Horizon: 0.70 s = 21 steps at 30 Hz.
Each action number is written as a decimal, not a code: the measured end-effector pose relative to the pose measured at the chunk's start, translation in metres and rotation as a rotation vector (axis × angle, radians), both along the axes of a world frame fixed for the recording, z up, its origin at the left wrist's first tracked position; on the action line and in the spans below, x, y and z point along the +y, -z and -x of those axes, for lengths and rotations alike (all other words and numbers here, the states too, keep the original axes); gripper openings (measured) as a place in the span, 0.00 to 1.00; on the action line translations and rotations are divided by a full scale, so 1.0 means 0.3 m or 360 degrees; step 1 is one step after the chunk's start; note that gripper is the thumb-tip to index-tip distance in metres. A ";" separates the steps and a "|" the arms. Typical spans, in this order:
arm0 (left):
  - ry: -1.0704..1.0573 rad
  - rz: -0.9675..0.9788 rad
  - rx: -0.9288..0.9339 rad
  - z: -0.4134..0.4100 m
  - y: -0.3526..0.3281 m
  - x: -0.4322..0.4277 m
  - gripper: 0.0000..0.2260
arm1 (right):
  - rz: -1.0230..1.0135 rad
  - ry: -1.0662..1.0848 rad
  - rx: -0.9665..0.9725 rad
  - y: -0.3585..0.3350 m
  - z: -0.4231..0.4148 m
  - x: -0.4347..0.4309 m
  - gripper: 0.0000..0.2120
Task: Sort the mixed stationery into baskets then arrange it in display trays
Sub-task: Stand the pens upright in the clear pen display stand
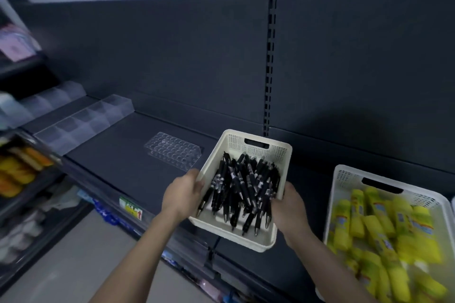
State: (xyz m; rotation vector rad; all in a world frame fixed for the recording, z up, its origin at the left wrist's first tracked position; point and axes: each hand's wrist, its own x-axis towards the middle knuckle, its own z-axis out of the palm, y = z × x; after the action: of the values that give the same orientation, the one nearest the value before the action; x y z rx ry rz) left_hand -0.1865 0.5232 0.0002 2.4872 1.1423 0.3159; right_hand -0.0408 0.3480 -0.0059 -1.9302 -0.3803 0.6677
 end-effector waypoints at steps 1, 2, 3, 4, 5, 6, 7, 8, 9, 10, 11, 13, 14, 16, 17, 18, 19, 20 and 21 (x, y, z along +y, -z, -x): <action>0.0026 -0.0037 0.0002 -0.001 -0.001 0.013 0.04 | -0.0021 0.0017 0.0000 0.003 0.006 0.004 0.10; 0.0053 -0.0073 0.0002 0.001 -0.001 0.026 0.03 | -0.0046 0.0035 -0.0007 0.004 0.013 0.006 0.12; 0.0080 -0.0097 -0.0009 0.002 -0.001 0.042 0.03 | -0.0065 0.0051 -0.0024 0.001 0.019 0.012 0.13; 0.0099 -0.0103 -0.0020 0.003 -0.001 0.060 0.04 | -0.0082 0.0067 -0.0036 -0.001 0.025 0.019 0.13; 0.0116 -0.0096 -0.0027 0.005 -0.001 0.080 0.04 | -0.0100 0.0090 -0.0036 -0.002 0.031 0.032 0.13; 0.0132 -0.0078 -0.0023 0.006 0.000 0.102 0.04 | -0.0124 0.0115 -0.0029 -0.005 0.037 0.046 0.13; 0.0159 -0.0049 -0.0014 0.006 0.003 0.124 0.04 | -0.0145 0.0142 -0.0020 -0.008 0.042 0.061 0.13; 0.0191 -0.0007 0.0004 0.003 0.007 0.145 0.05 | -0.0156 0.0167 -0.0012 -0.007 0.047 0.076 0.12; 0.0220 0.0046 0.0014 0.001 0.013 0.161 0.05 | -0.0150 0.0184 -0.0009 -0.006 0.049 0.089 0.11; 0.0258 0.0105 0.0014 0.002 0.020 0.182 0.05 | -0.0136 0.0208 -0.0014 -0.002 0.055 0.103 0.10; 0.0293 0.0170 -0.0007 0.005 0.027 0.198 0.05 | -0.0118 0.0234 -0.0031 0.002 0.063 0.115 0.10; 0.0360 0.0291 -0.0074 0.013 0.047 0.233 0.06 | -0.0063 0.0311 -0.0132 0.009 0.083 0.138 0.09; 0.0402 0.0328 -0.0089 0.016 0.055 0.251 0.06 | -0.0014 0.0360 -0.0209 0.010 0.095 0.149 0.08; 0.0487 0.0359 -0.0100 0.020 0.068 0.266 0.08 | 0.0099 0.0428 -0.0374 0.006 0.122 0.164 0.10; 0.0528 0.0361 -0.0118 0.020 0.075 0.269 0.10 | 0.0155 0.0445 -0.0453 0.007 0.133 0.170 0.12; 0.0568 0.0359 -0.0133 0.022 0.082 0.273 0.12 | 0.0230 0.0459 -0.0530 0.010 0.142 0.178 0.12; 0.0597 0.0354 -0.0140 0.021 0.085 0.272 0.12 | 0.0320 0.0462 -0.0597 0.011 0.145 0.182 0.12; 0.0623 0.0350 -0.0141 0.021 0.085 0.269 0.11 | 0.0414 0.0461 -0.0646 0.009 0.146 0.183 0.11; 0.0657 0.0356 -0.0139 0.020 0.083 0.269 0.10 | 0.0497 0.0469 -0.0676 0.008 0.148 0.186 0.11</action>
State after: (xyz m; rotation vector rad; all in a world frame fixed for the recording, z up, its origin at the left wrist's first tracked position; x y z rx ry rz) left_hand -0.1925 0.6039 -0.0247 2.4061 0.5724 0.1659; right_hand -0.0851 0.4039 -0.0084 -2.3706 -0.2516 0.1219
